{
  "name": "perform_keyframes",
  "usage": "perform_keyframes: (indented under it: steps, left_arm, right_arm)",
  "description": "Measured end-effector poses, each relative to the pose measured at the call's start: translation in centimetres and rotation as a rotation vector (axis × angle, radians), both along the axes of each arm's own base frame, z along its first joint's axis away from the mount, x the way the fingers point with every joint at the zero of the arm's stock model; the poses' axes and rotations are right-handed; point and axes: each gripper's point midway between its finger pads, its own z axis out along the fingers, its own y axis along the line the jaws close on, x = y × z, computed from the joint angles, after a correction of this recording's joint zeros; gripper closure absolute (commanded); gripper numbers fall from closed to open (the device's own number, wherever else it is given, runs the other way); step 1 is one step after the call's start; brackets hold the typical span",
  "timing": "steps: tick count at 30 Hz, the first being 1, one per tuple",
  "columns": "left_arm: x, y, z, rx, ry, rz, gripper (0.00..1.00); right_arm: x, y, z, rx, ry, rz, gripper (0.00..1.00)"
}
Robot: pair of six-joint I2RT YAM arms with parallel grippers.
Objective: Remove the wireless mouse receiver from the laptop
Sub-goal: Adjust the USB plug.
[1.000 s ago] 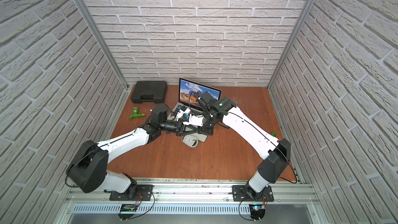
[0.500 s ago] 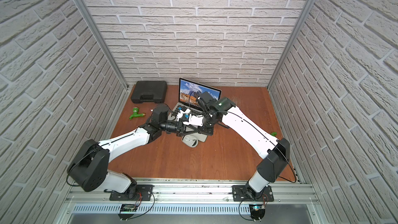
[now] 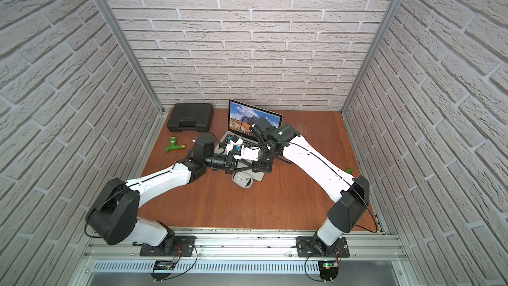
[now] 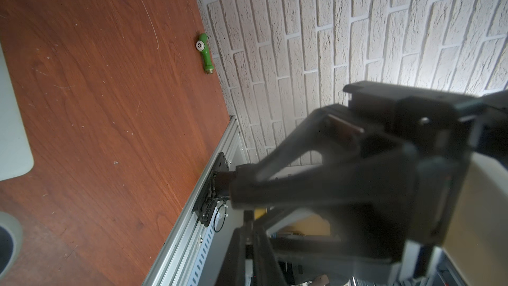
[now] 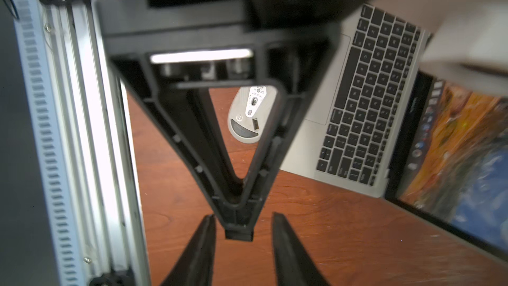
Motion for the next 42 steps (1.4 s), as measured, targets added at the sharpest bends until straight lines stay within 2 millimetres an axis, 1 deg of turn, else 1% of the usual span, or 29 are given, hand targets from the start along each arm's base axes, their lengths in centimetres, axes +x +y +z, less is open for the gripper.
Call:
perform_keyframes:
  steps: [1,3,5,6,7,9,10,11,12,13,14,15,16,18,20,21,22,23,25,27,29,34,38,40,42]
  left_arm:
    - [0.1,0.1,0.0,0.000,-0.002,0.003,1.00]
    - [0.4,0.3,0.0,-0.002,-0.010,0.009,1.00]
    - [0.9,0.6,0.0,-0.003,-0.017,0.023,1.00]
    - [1.1,0.8,0.1,-0.004,-0.023,0.030,1.00]
    - [1.4,0.9,0.2,-0.006,-0.027,0.036,1.00]
    - [1.9,0.9,0.8,-0.017,-0.059,0.042,1.00]
    - [2.2,0.9,1.2,-0.026,-0.082,0.050,1.00]
    - [2.6,0.9,1.8,-0.039,-0.112,0.055,1.00]
    - [2.9,0.9,2.3,-0.053,-0.142,0.061,1.00]
    - [3.2,0.9,2.9,-0.069,-0.177,0.067,1.00]
    - [3.4,0.9,3.3,-0.083,-0.208,0.072,1.00]
    - [3.6,0.9,3.7,-0.095,-0.233,0.075,1.00]
    - [3.7,0.9,4.1,-0.109,-0.264,0.076,1.00]
    - [3.9,0.9,4.8,-0.129,-0.309,0.077,1.00]
    - [4.1,0.7,5.8,-0.153,-0.357,0.073,1.00]
    - [4.1,0.6,6.2,-0.163,-0.376,0.069,1.00]
    - [4.2,0.6,6.8,-0.176,-0.398,0.064,1.00]
    - [4.1,0.5,7.4,-0.189,-0.422,0.055,1.00]
    - [3.8,0.3,8.3,-0.211,-0.457,0.033,1.00]
    - [3.4,0.1,9.0,-0.229,-0.489,0.010,1.00]
    - [2.9,-0.1,9.4,-0.242,-0.515,-0.018,1.00]
    - [1.7,-0.6,9.2,-0.248,-0.537,-0.070,1.00]
    - [1.4,-0.7,8.9,-0.240,-0.542,-0.084,1.00]
    - [1.3,-0.7,8.8,-0.237,-0.543,-0.086,1.00]
    - [1.3,-0.6,8.9,-0.237,-0.549,-0.087,1.00]
  right_arm:
    - [-0.2,-0.1,0.3,0.007,-0.010,-0.002,0.38]
    - [-0.6,-0.5,1.5,0.038,-0.042,-0.006,0.34]
    - [-1.1,-1.4,3.7,0.110,-0.098,-0.025,0.30]
    - [-1.3,-1.9,5.0,0.162,-0.127,-0.050,0.28]
    - [-1.1,-2.8,6.6,0.224,-0.173,-0.103,0.24]
    - [0.4,-5.5,9.4,0.353,-0.270,-0.288,0.13]
    - [1.5,-7.4,10.8,0.429,-0.311,-0.424,0.13]
    - [2.6,-9.2,11.9,0.508,-0.330,-0.557,0.16]
    - [3.6,-10.4,12.6,0.585,-0.323,-0.664,0.19]
    - [4.5,-11.2,13.1,0.668,-0.294,-0.751,0.23]
    - [5.4,-11.2,13.1,0.756,-0.239,-0.811,0.24]
    - [6.2,-10.8,12.6,0.823,-0.176,-0.847,0.25]
    - [6.9,-9.8,11.6,0.897,-0.082,-0.871,0.26]
    - [7.7,-8.2,8.1,0.987,0.106,-0.914,0.28]
    - [7.4,-7.3,3.5,0.999,0.289,-0.980,0.30]
    - [6.9,-6.9,1.9,1.002,0.363,-0.998,0.32]
    - [6.4,-6.4,1.0,1.011,0.424,-1.000,0.34]
    - [6.2,-6.1,0.8,1.026,0.463,-0.995,0.36]
    - [6.0,-5.3,2.2,1.078,0.487,-0.936,0.39]
    - [5.9,-4.5,4.4,1.141,0.478,-0.841,0.41]
    - [5.5,-3.9,6.2,1.182,0.472,-0.750,0.43]
    - [4.2,-2.9,8.5,1.201,0.465,-0.589,0.54]
    - [2.9,-1.7,10.5,1.199,0.467,-0.459,0.58]
    - [2.1,-1.2,11.2,1.189,0.470,-0.401,0.64]
    - [1.4,-0.6,11.7,1.174,0.481,-0.355,0.66]
